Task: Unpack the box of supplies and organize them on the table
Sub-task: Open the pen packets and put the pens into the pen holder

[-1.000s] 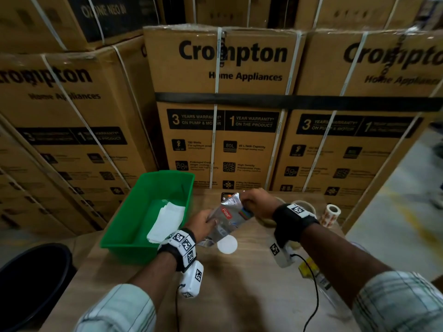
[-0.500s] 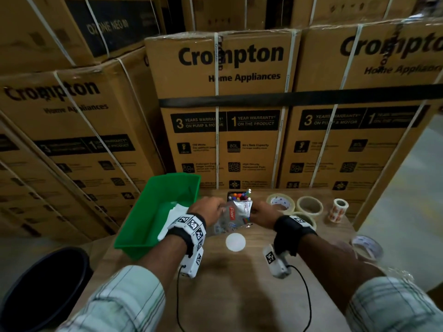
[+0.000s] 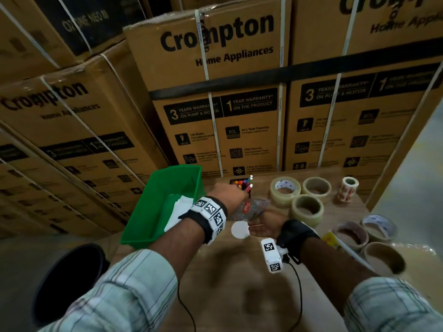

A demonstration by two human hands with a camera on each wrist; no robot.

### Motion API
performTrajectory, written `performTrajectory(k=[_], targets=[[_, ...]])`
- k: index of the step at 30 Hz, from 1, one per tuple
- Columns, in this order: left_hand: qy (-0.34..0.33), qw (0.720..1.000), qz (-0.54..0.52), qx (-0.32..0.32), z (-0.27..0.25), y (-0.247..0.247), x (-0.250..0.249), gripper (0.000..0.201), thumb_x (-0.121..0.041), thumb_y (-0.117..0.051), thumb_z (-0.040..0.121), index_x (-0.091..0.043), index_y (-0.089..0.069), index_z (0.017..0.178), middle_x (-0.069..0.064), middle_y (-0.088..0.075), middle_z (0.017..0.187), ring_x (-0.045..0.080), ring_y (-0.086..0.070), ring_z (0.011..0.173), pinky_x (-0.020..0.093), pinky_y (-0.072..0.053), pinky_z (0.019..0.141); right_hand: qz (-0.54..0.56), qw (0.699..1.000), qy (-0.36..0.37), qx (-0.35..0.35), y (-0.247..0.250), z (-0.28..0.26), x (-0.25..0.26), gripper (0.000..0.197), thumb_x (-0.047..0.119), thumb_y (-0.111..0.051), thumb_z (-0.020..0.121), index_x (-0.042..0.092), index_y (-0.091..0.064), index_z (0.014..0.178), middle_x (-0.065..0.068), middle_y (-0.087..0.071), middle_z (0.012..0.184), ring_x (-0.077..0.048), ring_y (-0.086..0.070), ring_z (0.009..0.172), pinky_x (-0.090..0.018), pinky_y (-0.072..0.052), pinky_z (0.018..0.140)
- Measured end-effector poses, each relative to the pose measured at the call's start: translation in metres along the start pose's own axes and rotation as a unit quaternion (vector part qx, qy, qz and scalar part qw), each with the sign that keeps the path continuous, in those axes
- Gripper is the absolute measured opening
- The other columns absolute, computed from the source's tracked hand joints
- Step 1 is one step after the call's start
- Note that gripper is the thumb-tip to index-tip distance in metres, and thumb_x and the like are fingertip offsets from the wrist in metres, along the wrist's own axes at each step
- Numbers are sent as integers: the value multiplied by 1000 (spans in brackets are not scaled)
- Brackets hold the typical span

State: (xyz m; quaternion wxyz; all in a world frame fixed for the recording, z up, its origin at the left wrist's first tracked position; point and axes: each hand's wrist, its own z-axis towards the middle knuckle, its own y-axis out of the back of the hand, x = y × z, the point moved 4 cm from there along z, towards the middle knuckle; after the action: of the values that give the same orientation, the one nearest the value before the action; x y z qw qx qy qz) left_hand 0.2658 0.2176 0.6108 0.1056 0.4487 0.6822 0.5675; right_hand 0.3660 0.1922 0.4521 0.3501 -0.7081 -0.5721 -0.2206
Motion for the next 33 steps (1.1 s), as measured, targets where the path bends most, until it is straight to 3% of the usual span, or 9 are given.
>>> performTrajectory(k=[4,9,14,18,22,25,27,29,33], targets=[[-23,999,19,28,7,4,-15,29,-20,-43,99,-20,-51,127,12,-62,114,34,-61,102,38,-48,72,67,998,-2,0,1,1,-9,26,18,-36,101,3,-55,94,-12,-58,88,-23,-57,78,-30,-54,64],[-28,998,41,29,11,11,-27,31,-19,-42,99,-20,-50,130,13,-62,116,34,-61,104,35,-42,69,46,999,-17,21,4,3,-16,18,17,-42,99,5,-52,108,-11,-57,87,-19,-56,74,-26,-52,65],[-16,998,44,49,17,10,-30,28,-20,-45,98,-20,-53,125,12,-62,114,33,-61,105,37,-44,70,50,997,-19,55,11,5,-19,17,12,-46,97,5,-55,110,-12,-59,91,-20,-58,82,-32,-52,79],[-9,998,37,56,21,11,-32,30,-25,-50,96,-24,-53,125,9,-63,114,32,-61,105,40,-49,76,28,997,-44,58,22,0,-23,11,6,-46,96,9,-57,95,-10,-58,92,-19,-58,81,-29,-57,59],[-27,997,67,37,24,15,-35,29,-22,-52,95,-25,-56,124,7,-65,113,30,-62,103,39,-49,76,16,997,-34,65,31,5,-27,21,-7,-42,95,3,-54,109,-11,-59,100,-20,-59,86,-37,-56,78],[-36,995,94,23,26,17,-36,29,-22,-51,95,-24,-56,123,6,-65,110,30,-62,102,37,-43,76,19,998,-37,56,33,4,-23,19,-7,-44,94,7,-56,93,-11,-59,91,-19,-58,79,-31,-57,60],[-28,996,81,26,26,17,-33,28,-24,-52,95,-25,-56,122,5,-64,111,30,-60,104,39,-44,84,-11,997,-26,69,31,6,-18,22,-10,-43,93,7,-57,92,-11,-60,90,-18,-58,75,-28,-53,61],[-14,998,62,23,24,18,-26,27,-25,-54,93,-27,-56,120,5,-64,110,29,-60,104,41,-47,90,-25,996,-16,80,30,5,-14,19,-5,-44,94,6,-58,90,-10,-60,79,-15,-55,62,-21,-47,51],[39,999,0,18,18,8,-8,28,-20,-54,93,-24,-52,121,6,-65,108,28,-62,100,42,-51,88,-100,990,16,97,32,-3,0,22,1,-42,98,13,-53,83,-9,-54,75,-9,-49,54,-15,-39,46]])
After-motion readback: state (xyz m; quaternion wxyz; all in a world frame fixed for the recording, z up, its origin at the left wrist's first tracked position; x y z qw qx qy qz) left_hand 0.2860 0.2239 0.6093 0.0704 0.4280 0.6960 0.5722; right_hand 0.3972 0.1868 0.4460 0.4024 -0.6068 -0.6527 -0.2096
